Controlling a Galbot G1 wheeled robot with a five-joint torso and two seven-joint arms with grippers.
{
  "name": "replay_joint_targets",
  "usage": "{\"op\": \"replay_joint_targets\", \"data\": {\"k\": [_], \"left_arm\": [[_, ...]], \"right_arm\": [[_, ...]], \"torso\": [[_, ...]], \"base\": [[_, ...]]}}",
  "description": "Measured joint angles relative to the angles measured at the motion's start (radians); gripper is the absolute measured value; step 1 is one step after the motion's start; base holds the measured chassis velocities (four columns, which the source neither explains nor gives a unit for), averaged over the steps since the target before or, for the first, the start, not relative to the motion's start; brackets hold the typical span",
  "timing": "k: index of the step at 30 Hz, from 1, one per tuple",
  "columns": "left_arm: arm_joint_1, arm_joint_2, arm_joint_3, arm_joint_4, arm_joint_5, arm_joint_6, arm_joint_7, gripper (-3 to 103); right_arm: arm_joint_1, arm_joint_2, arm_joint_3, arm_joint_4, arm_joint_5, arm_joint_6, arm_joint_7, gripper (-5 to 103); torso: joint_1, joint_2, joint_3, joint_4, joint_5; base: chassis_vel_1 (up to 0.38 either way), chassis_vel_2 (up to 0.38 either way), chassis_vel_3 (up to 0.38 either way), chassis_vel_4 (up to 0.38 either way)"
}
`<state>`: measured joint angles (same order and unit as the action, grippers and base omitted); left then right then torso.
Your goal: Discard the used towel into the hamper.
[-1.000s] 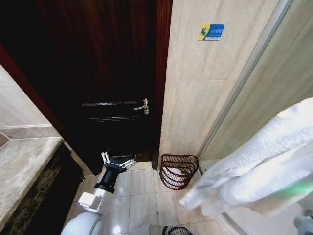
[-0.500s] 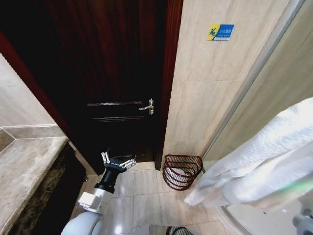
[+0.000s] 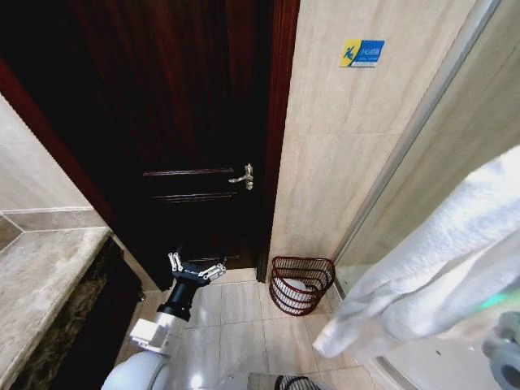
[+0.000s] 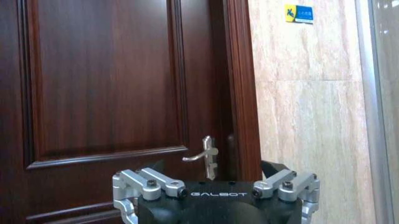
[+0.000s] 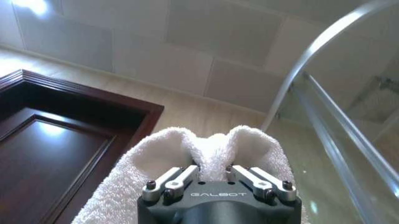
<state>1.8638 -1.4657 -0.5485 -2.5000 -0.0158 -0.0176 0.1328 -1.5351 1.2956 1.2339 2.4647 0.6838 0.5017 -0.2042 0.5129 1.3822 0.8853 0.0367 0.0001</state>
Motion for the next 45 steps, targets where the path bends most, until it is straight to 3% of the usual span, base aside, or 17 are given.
{"op": "replay_joint_targets", "data": {"k": [13,20,31,45], "left_arm": [[0.0,0.0,0.0,0.0,0.0,0.0,0.0,100],[0.0,0.0,0.0,0.0,0.0,0.0,0.0,100],[0.0,0.0,0.0,0.0,0.0,0.0,0.0,100],[0.0,0.0,0.0,0.0,0.0,0.0,0.0,100]], "right_arm": [[0.081,-0.068,-0.054,-0.101,0.033,-0.027,-0.004,11],[0.135,-0.102,-0.151,-0.151,0.033,-0.036,-0.006,11],[0.319,-0.197,-0.228,-0.312,0.036,-0.054,0.0,11],[0.44,-0.213,-0.284,-0.419,0.048,-0.056,0.001,11]], "torso": [[0.0,0.0,0.0,-0.0002,-0.0001],[0.0,0.0,0.0,-0.0001,-0.0002],[0.0,0.0,0.0,-0.0001,0.0],[0.0,0.0,0.0,-0.0002,-0.0001]], "base": [[0.0,0.0,0.0,0.0],[0.0,0.0,0.0,0.0],[0.0,0.0,0.0,0.0],[0.0,0.0,0.0,0.0]]}}
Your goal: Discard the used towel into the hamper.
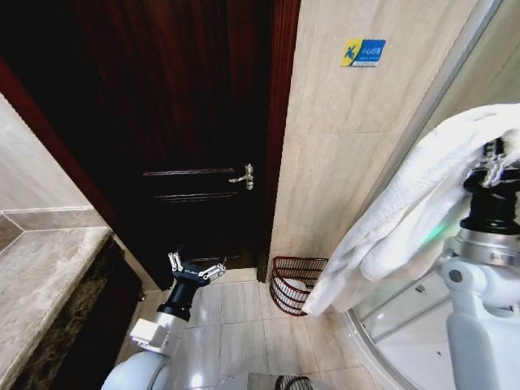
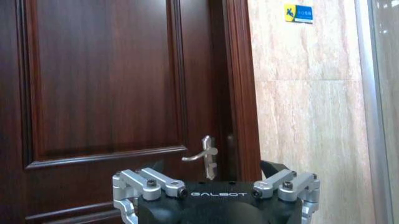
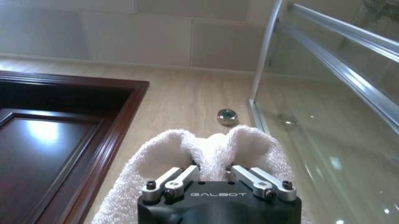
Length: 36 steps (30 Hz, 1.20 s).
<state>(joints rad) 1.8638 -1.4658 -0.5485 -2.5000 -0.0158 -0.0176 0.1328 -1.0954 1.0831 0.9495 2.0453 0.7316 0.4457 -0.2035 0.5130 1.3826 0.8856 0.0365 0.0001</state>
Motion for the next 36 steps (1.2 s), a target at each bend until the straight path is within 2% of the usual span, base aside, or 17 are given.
{"op": "replay_joint_targets", "data": {"k": [18,36], "left_arm": [[0.0,0.0,0.0,0.0,0.0,0.0,0.0,100],[0.0,0.0,0.0,0.0,0.0,0.0,0.0,100]], "right_arm": [[0.197,-0.007,-0.148,-0.127,-0.053,0.0,0.015,11],[0.416,-0.034,-0.239,-0.205,-0.064,-0.023,0.031,11]], "torso": [[0.0,0.0,0.0,0.0001,-0.0001],[0.0,0.0,0.0,0.0001,-0.0001]], "base": [[0.0,0.0,0.0,0.0],[0.0,0.0,0.0,0.0]]}}
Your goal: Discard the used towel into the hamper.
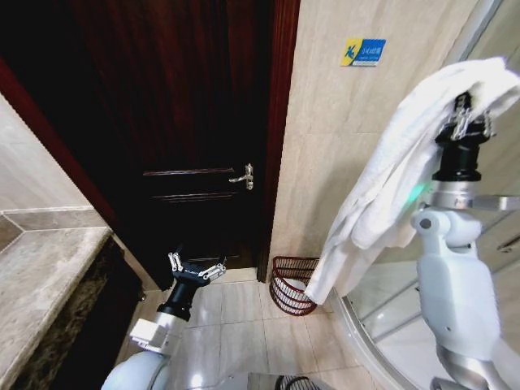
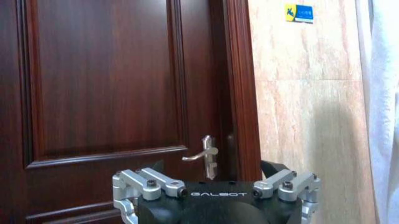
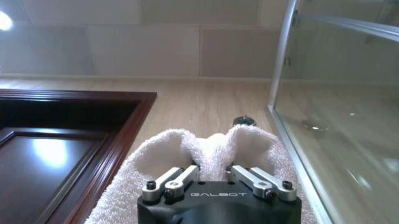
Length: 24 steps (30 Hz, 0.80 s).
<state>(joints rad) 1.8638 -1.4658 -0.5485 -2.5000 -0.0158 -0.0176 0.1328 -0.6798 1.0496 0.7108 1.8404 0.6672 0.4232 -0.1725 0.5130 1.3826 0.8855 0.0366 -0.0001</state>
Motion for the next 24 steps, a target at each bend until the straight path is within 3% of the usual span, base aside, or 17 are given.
{"op": "replay_joint_targets", "data": {"k": [8,24], "left_arm": [[0.0,0.0,0.0,0.0,0.0,0.0,0.0,100],[0.0,0.0,0.0,0.0,0.0,0.0,0.0,100]], "right_arm": [[0.065,0.005,-0.041,-0.024,-0.013,-0.01,0.012,11],[0.027,0.075,-0.075,-0.09,-0.063,0.021,-0.006,11]], "torso": [[0.0,0.0,0.0,0.0,0.0],[0.0,0.0,0.0,-0.0001,0.0001]], "base": [[0.0,0.0,0.0,0.0],[0.0,0.0,0.0,0.0]]}}
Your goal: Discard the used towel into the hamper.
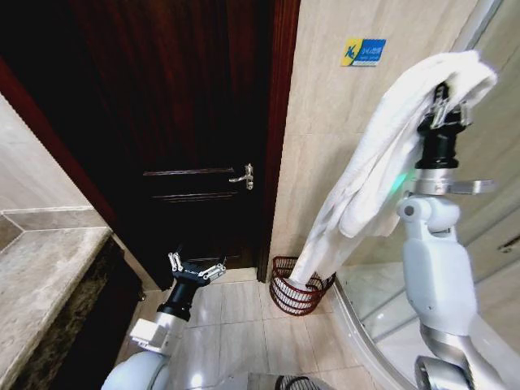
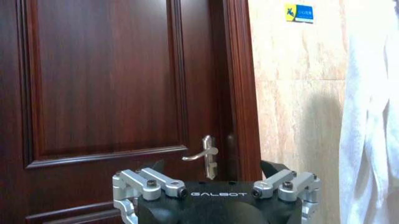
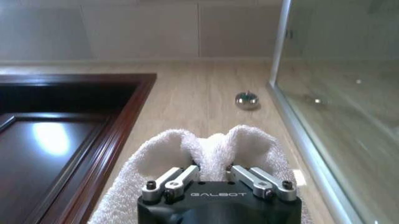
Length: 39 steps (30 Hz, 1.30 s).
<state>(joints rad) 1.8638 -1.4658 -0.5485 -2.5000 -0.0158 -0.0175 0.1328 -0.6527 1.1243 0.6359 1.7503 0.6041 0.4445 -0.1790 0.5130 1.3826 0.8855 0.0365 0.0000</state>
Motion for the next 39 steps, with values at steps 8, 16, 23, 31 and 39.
{"op": "replay_joint_targets", "data": {"k": [8,16,23,31,39], "left_arm": [[0.0,0.0,0.0,0.0,0.0,0.0,0.0,100],[0.0,0.0,0.0,0.0,0.0,0.0,0.0,100],[0.0,0.0,0.0,0.0,0.0,0.0,0.0,100],[0.0,0.0,0.0,0.0,0.0,0.0,0.0,100],[0.0,0.0,0.0,0.0,0.0,0.0,0.0,100]], "right_arm": [[-0.028,0.035,-0.02,-0.032,-0.024,0.028,-0.01,11],[-0.082,0.057,-0.029,-0.042,-0.03,0.048,-0.016,11],[-0.131,0.068,-0.02,-0.053,-0.032,0.067,-0.028,11],[-0.183,0.091,-0.015,-0.078,-0.049,0.096,-0.046,11],[-0.206,0.103,-0.017,-0.121,-0.054,0.114,-0.06,11]], "torso": [[0.0,0.0,0.0,0.0,-0.0001],[0.0,0.0,0.0,0.0001,-0.0002],[0.0,0.0,0.0,-0.0001,0.0001],[0.0,0.0,0.0,0.0,-0.0001],[0.0,0.0,0.0,0.0,-0.0001]], "base": [[0.0,0.0,0.0,0.0],[0.0,0.0,0.0,0.0],[0.0,0.0,0.0,0.0],[0.0,0.0,0.0,0.0],[0.0,0.0,0.0,0.0]]}}
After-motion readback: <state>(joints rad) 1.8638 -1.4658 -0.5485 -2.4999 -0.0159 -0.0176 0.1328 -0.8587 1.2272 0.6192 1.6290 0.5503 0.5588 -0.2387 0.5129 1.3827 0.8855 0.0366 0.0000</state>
